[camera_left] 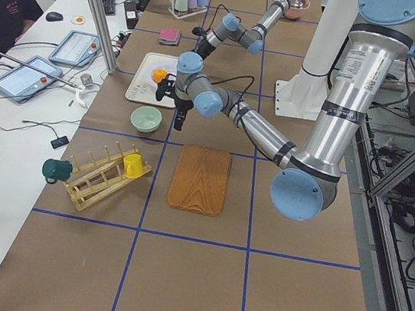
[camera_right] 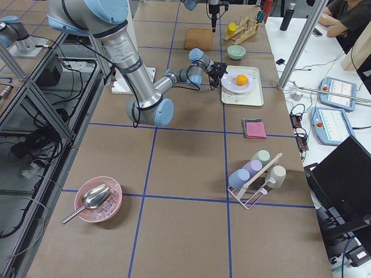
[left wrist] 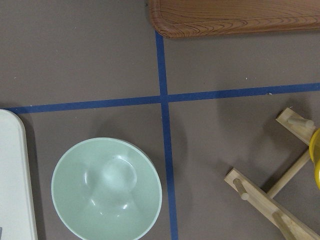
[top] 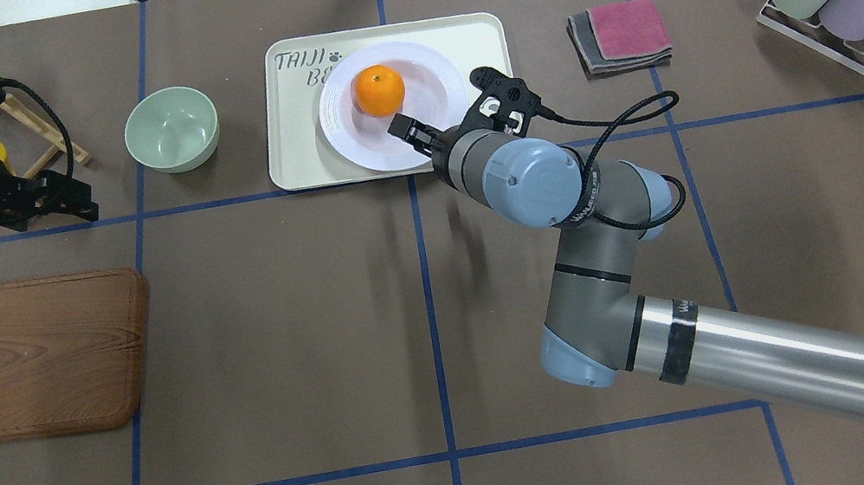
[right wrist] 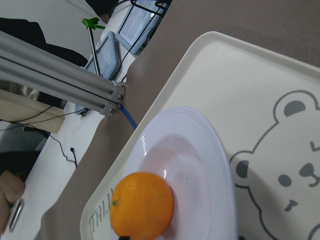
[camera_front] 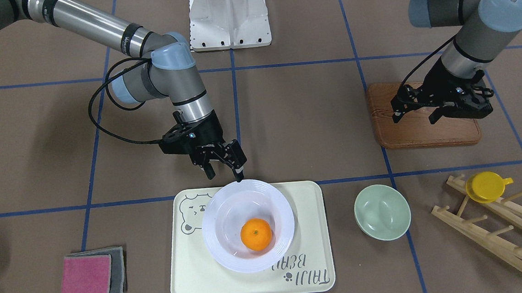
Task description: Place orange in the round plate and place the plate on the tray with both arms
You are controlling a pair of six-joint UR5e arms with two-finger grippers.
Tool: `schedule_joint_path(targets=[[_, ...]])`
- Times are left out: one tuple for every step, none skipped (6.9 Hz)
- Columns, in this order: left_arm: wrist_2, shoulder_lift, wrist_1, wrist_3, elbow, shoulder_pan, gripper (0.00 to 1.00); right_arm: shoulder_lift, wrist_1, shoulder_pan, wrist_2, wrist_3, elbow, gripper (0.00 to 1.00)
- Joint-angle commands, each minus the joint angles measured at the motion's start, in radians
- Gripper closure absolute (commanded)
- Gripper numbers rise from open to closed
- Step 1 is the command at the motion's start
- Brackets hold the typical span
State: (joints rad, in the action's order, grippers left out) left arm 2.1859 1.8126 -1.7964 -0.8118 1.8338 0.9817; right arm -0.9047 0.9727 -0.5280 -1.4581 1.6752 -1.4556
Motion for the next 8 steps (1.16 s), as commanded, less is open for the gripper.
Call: schedule_joint_path(targets=[[0.002, -0.018, 0.000, 0.081, -0.008, 0.009, 0.02, -0.085, 0.309, -0.112, -0.298, -0.370, -0.280, 0.00], [0.008, -0.057, -0.001, 0.168, -0.007, 0.038, 0.02, -0.100, 0.333, -0.224, -0.470, -0.475, -0.295, 0.00], [0.012, -0.122, -0.006, 0.284, -0.005, 0.093, 0.02, -0.138, 0.395, -0.328, -0.500, -0.565, -0.307, 0.00], [0.012, -0.183, 0.003, 0.439, -0.005, 0.171, 0.02, -0.172, 0.455, -0.411, -0.505, -0.767, -0.316, 0.00], [0.012, -0.234, 0.012, 0.600, -0.020, 0.251, 0.02, -0.230, 0.522, -0.497, -0.565, -0.940, -0.340, 0.00], [0.012, -0.252, 0.078, 0.728, -0.034, 0.326, 0.02, -0.276, 0.569, -0.614, -0.694, -1.059, -0.344, 0.00], [0.012, -0.254, 0.203, 0.873, -0.036, 0.400, 0.02, -0.368, 0.593, -0.745, -0.829, -1.224, -0.345, 0.00], [0.014, -0.251, 0.276, 0.911, -0.028, 0.452, 0.01, -0.502, 0.597, -0.820, -0.878, -1.347, -0.371, 0.00]])
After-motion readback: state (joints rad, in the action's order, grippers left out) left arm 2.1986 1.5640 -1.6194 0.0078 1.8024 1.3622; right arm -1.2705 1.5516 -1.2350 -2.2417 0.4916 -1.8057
